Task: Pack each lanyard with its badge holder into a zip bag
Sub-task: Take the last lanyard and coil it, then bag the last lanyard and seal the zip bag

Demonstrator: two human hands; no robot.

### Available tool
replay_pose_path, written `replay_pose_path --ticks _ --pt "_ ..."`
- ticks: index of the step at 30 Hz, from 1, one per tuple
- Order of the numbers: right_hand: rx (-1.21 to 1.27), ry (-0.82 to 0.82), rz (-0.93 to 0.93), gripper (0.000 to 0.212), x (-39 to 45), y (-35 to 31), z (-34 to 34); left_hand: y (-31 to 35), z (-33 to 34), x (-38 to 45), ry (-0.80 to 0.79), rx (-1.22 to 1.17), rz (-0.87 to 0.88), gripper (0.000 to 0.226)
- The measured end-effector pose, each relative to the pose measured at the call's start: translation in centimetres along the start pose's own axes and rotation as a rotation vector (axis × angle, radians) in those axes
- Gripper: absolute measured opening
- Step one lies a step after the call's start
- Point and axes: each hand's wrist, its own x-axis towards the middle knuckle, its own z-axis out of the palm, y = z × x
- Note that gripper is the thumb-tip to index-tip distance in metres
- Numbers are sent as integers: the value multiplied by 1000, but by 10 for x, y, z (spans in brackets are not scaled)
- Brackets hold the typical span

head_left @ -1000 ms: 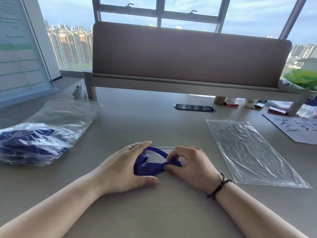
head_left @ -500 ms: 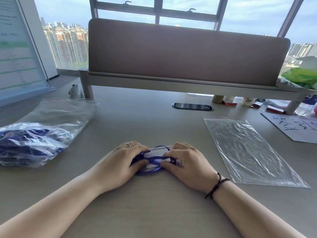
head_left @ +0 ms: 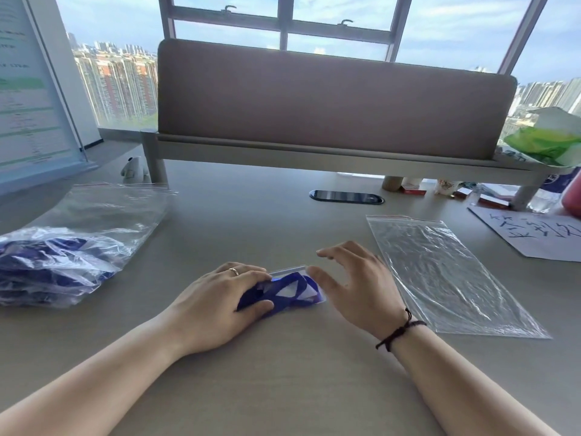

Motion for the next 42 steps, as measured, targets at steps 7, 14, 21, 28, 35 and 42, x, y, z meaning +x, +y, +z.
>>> replay_pose_path --ticks 7,14,21,28,35,42 --pt "-272 -234 397 72 6 34 -8 2 -2 0 28 50 -50 56" --pt "-315 -291 455 79 5 34 -7 4 -4 1 74 -69 -118 87" --pt "-261 -209 387 69 5 29 -7 35 -7 36 -32 -43 -153 57" --pt "-266 -202 304 73 7 34 -5 61 -15 86 -101 194 -70 51" --pt "-183 -178 303 55 11 36 -15 68 8 141 -239 -21 -224 56" --pt "-224 -86 352 46 8 42 -13 82 32 163 -130 -135 -421 74"
